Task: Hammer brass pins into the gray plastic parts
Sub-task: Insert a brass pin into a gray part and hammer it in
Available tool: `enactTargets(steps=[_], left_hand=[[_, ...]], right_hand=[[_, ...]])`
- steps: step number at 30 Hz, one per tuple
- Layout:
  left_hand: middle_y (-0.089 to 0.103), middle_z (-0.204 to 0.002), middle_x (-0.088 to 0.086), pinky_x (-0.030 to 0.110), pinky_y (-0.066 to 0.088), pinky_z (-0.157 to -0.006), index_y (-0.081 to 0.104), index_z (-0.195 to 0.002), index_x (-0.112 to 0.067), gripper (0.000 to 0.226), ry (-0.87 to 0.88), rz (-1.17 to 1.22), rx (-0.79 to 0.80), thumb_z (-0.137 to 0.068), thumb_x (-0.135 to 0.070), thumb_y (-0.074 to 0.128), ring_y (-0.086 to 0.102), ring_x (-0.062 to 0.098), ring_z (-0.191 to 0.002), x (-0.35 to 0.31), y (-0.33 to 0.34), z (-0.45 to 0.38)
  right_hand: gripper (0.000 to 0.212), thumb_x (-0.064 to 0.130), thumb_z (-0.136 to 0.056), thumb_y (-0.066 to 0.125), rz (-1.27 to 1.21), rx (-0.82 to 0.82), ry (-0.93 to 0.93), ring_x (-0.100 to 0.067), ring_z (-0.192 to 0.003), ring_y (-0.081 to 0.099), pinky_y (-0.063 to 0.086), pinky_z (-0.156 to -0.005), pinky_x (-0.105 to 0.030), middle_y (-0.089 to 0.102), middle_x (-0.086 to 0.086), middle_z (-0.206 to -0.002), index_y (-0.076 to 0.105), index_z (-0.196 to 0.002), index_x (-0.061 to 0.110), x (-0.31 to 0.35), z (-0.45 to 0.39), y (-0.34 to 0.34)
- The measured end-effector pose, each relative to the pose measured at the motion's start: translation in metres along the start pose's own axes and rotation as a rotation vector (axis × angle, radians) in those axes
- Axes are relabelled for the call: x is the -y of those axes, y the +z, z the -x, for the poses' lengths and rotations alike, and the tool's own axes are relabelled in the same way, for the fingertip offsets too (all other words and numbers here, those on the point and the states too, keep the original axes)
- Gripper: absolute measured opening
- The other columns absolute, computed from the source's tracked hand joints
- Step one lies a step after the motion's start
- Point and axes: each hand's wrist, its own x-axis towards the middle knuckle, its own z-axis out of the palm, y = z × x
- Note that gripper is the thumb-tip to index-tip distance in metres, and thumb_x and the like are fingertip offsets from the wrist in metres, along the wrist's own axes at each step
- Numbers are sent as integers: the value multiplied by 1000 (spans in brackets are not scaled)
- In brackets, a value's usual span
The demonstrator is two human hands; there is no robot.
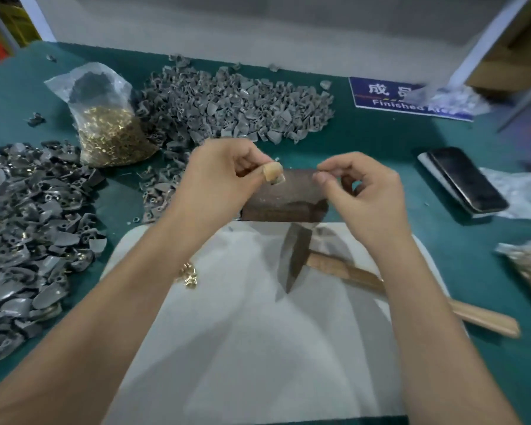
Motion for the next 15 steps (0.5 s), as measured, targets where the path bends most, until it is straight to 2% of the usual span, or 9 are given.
enactTargets(steps=[2,4,6,8,11,13,15], left_hand=[[73,-74,-8,21,52,-68,75,-80,-20,13,-6,-119,49,-89,-29,78,68,6,-71,6,20,-12],[69,-72,-8,22,49,-66,72,-78,-21,16,4,-216,79,-89,-32,77,62,3,-68,14,35,-16],[63,-69,-9,21,40,-60,69,-77,-22,18,17,-244,72,-90,-34,75,56,3,-65,21,41,-13],[60,-69,-9,14,34,-57,67,-78,-21,20,57,-248,55,-90,-35,75,52,1,-64,25,42,-10],[61,-78,-9,15,38,-66,69,-89,-21,12,146,-270,52,-93,-32,70,50,5,-72,30,35,-6],[62,-87,-10,22,39,-77,70,-98,-20,7,233,-323,37,-95,-25,67,50,8,-82,34,30,-1],[64,-94,-11,22,36,-84,71,-105,-20,12,286,-369,4,-94,-22,67,52,10,-93,36,30,3]], right_hand=[[13,10,-88,75,4,-4,5,-8,-73,57,45,-70,-23,72,14,-85,75,-92,22,-4,0,0],[13,11,-87,76,4,16,10,-18,-68,51,42,-65,-28,73,10,-84,75,-92,22,-7,1,2],[12,11,-88,76,10,32,25,-9,-66,53,42,-65,-26,73,10,-83,76,-92,23,-9,2,5],[13,11,-88,76,21,31,49,2,-72,60,42,-68,-17,74,14,-82,78,-93,23,-10,2,9],[11,16,-88,75,42,18,82,-1,-82,66,42,-73,-14,74,16,-83,78,-92,26,-11,3,14],[9,18,-89,73,108,27,65,0,-88,60,39,-78,-17,72,19,-85,77,-93,26,-12,5,17],[9,17,-90,73,163,25,16,4,-89,51,35,-82,-16,67,23,-85,77,-93,24,-12,6,19]])
